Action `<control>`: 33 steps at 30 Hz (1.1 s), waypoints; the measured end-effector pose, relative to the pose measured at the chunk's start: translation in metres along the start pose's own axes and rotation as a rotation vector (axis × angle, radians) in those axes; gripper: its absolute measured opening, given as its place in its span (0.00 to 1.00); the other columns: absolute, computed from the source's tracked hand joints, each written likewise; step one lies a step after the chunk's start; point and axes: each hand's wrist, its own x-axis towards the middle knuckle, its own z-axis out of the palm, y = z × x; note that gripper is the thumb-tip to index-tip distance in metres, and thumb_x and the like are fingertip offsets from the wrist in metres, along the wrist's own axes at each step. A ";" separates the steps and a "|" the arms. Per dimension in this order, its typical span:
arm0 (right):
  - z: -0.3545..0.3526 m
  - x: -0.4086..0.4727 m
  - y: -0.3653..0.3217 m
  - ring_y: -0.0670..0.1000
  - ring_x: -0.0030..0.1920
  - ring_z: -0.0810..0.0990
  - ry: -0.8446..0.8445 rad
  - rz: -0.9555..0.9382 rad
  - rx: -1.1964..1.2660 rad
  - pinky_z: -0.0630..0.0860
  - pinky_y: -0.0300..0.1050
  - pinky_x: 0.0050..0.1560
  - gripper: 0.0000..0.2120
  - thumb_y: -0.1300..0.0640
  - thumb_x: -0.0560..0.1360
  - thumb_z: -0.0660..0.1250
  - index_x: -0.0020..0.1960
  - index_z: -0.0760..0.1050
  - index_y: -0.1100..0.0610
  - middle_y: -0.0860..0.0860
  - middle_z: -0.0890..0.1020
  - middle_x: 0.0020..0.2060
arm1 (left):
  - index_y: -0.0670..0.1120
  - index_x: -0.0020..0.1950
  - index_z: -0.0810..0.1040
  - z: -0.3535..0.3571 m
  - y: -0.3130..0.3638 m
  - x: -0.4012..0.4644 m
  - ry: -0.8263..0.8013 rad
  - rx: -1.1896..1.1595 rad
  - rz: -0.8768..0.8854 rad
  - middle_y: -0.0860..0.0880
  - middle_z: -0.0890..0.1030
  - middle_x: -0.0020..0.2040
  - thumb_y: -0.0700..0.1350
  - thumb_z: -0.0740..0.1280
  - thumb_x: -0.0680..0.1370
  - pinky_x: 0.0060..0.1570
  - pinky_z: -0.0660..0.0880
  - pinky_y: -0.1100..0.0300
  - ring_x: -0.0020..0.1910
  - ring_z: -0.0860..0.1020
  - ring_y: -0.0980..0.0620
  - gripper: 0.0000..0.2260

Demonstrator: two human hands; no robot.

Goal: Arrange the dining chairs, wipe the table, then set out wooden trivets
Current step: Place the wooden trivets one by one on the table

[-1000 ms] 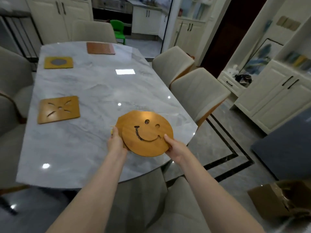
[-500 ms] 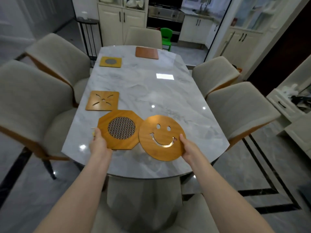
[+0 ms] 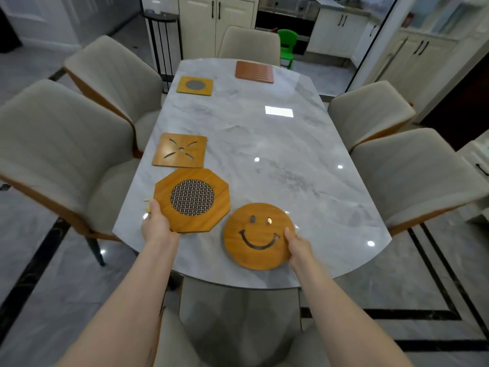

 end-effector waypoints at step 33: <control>0.029 -0.011 0.044 0.58 0.75 0.31 -0.319 -0.714 -1.518 0.29 0.59 0.71 0.38 0.32 0.74 0.58 0.77 0.44 0.40 0.50 0.38 0.77 | 0.48 0.61 0.76 0.006 -0.026 0.023 -0.116 0.087 -0.039 0.46 0.82 0.55 0.59 0.61 0.78 0.56 0.77 0.46 0.54 0.80 0.47 0.18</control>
